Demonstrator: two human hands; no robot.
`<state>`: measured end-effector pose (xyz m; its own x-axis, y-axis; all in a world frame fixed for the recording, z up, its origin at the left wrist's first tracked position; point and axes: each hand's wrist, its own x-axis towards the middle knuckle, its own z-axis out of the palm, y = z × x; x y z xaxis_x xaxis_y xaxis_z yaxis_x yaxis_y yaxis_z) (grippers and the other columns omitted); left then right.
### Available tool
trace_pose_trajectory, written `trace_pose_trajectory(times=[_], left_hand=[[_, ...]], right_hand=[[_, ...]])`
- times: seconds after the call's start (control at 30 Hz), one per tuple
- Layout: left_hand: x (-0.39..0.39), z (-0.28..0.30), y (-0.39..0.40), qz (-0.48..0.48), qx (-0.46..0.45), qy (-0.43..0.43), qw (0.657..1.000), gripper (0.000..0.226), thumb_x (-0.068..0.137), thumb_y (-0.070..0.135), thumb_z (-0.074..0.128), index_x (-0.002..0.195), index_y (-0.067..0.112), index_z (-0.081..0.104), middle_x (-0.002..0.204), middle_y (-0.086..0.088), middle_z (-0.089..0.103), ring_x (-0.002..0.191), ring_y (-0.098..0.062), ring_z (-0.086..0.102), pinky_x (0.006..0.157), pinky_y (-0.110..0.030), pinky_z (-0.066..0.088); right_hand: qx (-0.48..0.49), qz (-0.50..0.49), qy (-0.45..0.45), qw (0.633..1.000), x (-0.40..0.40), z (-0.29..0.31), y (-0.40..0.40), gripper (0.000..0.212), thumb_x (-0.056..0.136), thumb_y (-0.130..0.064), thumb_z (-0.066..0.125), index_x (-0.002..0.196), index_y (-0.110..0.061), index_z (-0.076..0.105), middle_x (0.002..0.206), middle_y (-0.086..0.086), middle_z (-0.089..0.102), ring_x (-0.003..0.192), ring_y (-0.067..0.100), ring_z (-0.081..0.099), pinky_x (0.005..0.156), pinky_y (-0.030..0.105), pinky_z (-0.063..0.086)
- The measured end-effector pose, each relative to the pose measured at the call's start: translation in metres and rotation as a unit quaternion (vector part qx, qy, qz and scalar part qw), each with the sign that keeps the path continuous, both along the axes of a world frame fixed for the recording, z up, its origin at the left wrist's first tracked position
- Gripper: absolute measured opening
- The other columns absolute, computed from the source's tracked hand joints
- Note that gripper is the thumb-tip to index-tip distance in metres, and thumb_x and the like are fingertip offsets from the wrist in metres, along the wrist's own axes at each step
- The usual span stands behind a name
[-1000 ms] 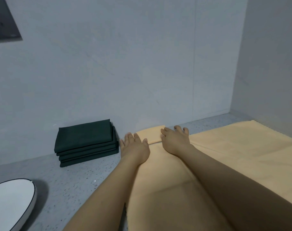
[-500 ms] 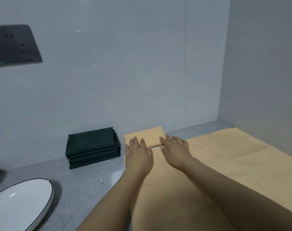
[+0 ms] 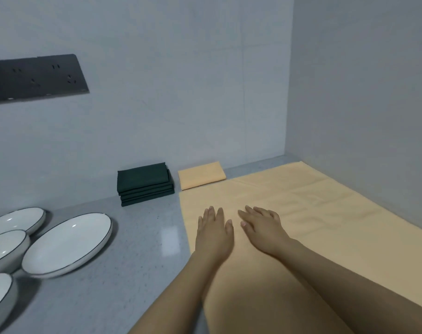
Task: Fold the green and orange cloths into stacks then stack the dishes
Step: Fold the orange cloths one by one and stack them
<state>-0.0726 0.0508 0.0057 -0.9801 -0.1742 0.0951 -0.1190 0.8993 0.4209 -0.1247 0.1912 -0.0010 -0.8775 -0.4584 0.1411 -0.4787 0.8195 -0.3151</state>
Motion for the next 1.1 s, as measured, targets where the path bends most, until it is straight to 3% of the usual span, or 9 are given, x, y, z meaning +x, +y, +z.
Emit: trace_pose_trajectory(times=[0.23, 0.5, 0.63, 0.77, 0.87, 0.97, 1.03, 1.1], left_hand=[[0.081, -0.001, 0.024, -0.026, 0.066, -0.017, 0.997, 0.055, 0.103, 0.035, 0.025, 0.152, 0.011, 0.017, 0.160, -0.009, 0.008, 0.147, -0.017, 0.003, 0.120, -0.031, 0.005], [0.159, -0.006, 0.037, -0.088, 0.025, -0.029, 0.995, 0.050, 0.102, 0.034, 0.031, 0.150, 0.018, 0.026, 0.160, -0.003, 0.010, 0.147, -0.014, 0.002, 0.118, -0.028, -0.002], [0.178, -0.014, 0.031, -0.130, -0.023, -0.042, 0.990, 0.054, 0.102, 0.040, 0.030, 0.152, 0.024, 0.019, 0.160, 0.001, 0.006, 0.147, -0.011, -0.002, 0.118, -0.027, -0.005], [0.193, -0.010, 0.026, -0.140, -0.017, -0.045, 0.989, 0.052, 0.101, 0.040, 0.032, 0.150, 0.028, 0.021, 0.160, 0.006, 0.007, 0.146, -0.008, 0.000, 0.116, -0.022, -0.004], [0.202, -0.006, 0.019, -0.142, -0.009, -0.051, 0.989, 0.051, 0.101, 0.040, 0.036, 0.149, 0.029, 0.025, 0.159, 0.009, 0.010, 0.146, -0.006, 0.002, 0.115, -0.021, 0.000], [0.206, 0.000, 0.013, -0.141, 0.003, -0.063, 0.988, 0.050, 0.100, 0.039, 0.040, 0.148, 0.030, 0.029, 0.158, 0.010, 0.014, 0.146, -0.005, 0.004, 0.114, -0.021, 0.003], [0.208, 0.003, 0.013, -0.143, 0.012, -0.070, 0.987, 0.048, 0.099, 0.037, 0.043, 0.145, 0.029, 0.034, 0.158, 0.008, 0.018, 0.146, -0.006, 0.008, 0.114, -0.021, 0.007], [0.209, 0.008, 0.015, -0.145, 0.054, -0.059, 0.986, 0.041, 0.097, 0.038, 0.047, 0.137, 0.029, 0.047, 0.150, 0.010, 0.035, 0.142, -0.005, 0.022, 0.110, -0.016, 0.017]], right_hand=[[-0.003, 0.011, -0.001, 1.000, 0.077, -0.002, 0.042, 0.044, 0.101, -0.039, 0.029, 0.143, -0.030, 0.036, 0.155, -0.005, 0.025, 0.142, 0.015, 0.018, 0.111, 0.033, 0.009], [-0.016, 0.058, -0.030, 0.998, 0.157, -0.002, 0.085, 0.051, 0.095, -0.050, 0.042, 0.143, -0.035, 0.036, 0.155, -0.009, 0.022, 0.141, 0.012, 0.014, 0.109, 0.026, 0.009], [0.000, 0.081, -0.064, 0.995, 0.179, 0.003, 0.096, 0.056, 0.092, -0.053, 0.046, 0.144, -0.038, 0.030, 0.157, -0.011, 0.015, 0.143, 0.009, 0.007, 0.112, 0.027, 0.005], [-0.006, 0.087, -0.088, 0.992, 0.197, 0.007, 0.094, 0.057, 0.089, -0.053, 0.052, 0.142, -0.041, 0.034, 0.157, -0.008, 0.015, 0.144, 0.011, 0.006, 0.113, 0.030, 0.006], [-0.035, 0.088, -0.110, 0.989, 0.204, 0.010, 0.090, 0.051, 0.080, -0.054, 0.064, 0.129, -0.047, 0.049, 0.154, -0.011, 0.024, 0.139, 0.010, 0.013, 0.107, 0.028, 0.010], [-0.094, 0.061, -0.112, 0.987, 0.206, 0.012, 0.087, 0.033, 0.073, -0.046, 0.074, 0.104, -0.044, 0.066, 0.144, -0.013, 0.040, 0.130, 0.009, 0.024, 0.100, 0.024, 0.014], [-0.125, 0.045, -0.104, 0.986, 0.209, 0.013, 0.082, 0.019, 0.072, -0.041, 0.077, 0.089, -0.044, 0.069, 0.138, -0.012, 0.049, 0.126, 0.009, 0.029, 0.101, 0.025, 0.017], [-0.140, 0.034, -0.098, 0.985, 0.210, 0.013, 0.077, 0.015, 0.072, -0.040, 0.077, 0.073, -0.049, 0.066, 0.130, -0.011, 0.057, 0.123, 0.009, 0.036, 0.102, 0.027, 0.024]])
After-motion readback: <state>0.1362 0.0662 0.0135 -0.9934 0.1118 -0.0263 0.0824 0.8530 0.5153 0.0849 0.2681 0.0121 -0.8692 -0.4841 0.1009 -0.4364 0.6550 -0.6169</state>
